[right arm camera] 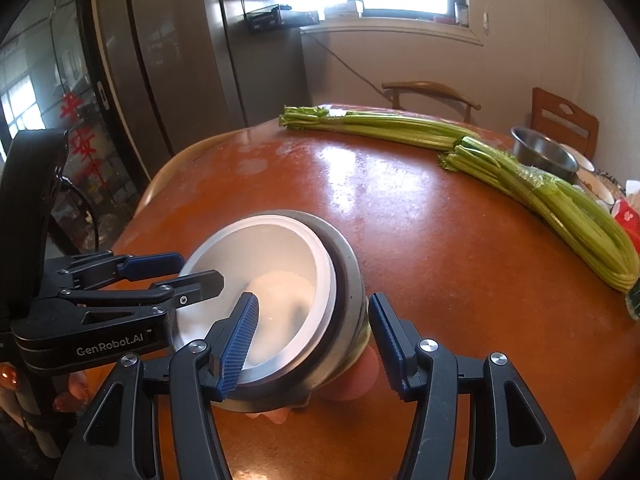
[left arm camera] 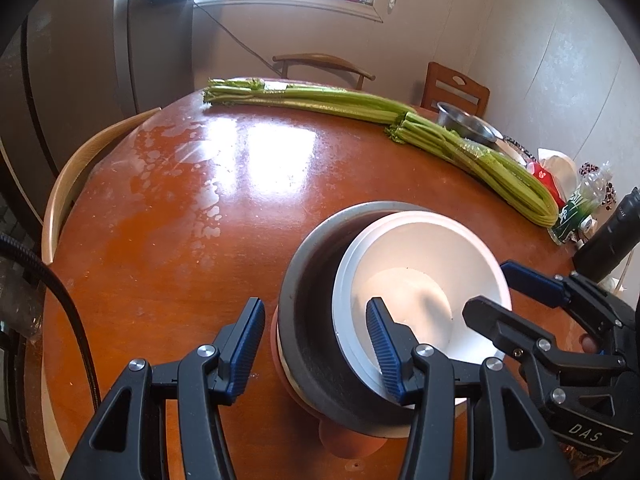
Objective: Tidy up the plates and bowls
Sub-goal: 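Lower the bowl stack onto the steel tray and open the left tool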
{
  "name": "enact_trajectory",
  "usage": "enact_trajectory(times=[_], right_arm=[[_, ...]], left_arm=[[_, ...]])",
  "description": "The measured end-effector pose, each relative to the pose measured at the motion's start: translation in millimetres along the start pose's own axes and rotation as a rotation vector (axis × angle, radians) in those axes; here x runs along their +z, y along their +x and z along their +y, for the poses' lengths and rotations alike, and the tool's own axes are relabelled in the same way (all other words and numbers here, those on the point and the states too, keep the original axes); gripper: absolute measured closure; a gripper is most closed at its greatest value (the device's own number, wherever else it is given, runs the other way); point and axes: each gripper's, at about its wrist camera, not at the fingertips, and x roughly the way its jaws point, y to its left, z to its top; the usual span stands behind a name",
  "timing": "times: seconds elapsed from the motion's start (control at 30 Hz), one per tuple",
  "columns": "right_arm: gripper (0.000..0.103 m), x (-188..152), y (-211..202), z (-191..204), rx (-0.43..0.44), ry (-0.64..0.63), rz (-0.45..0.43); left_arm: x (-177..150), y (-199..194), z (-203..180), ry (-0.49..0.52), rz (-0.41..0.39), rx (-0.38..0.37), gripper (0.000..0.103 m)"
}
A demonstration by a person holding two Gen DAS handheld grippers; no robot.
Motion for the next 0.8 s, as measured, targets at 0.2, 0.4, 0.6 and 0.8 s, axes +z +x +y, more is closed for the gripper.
enact_trajectory(times=[0.2, 0.4, 0.6, 0.8], right_arm=[[0.044, -6.1, -18.1, -0.6, -0.014, 0.001, -0.049], [0.044, -22.3, -36.5, 4.0, -0.059, -0.025, -0.081], [0.044, -54.7, -57.3, -0.6, -0.088, -0.033, -0.107], [0.043, -86.1, -69.5, -5.2, -0.091, -0.006, -0.091]], left_arm=[[-8.5, -24.9, -8.4, 0.005, -0.069, 0.048, 0.05], [-34.8, -35.9, -28.0, -0.008, -0.12, 0.122, 0.049], [-71.6, -45.7, -49.5, -0.025, -0.144, 0.166, 0.048], [-97.5, -68.4, -67.1, 0.007, -0.187, 0.181, 0.046]])
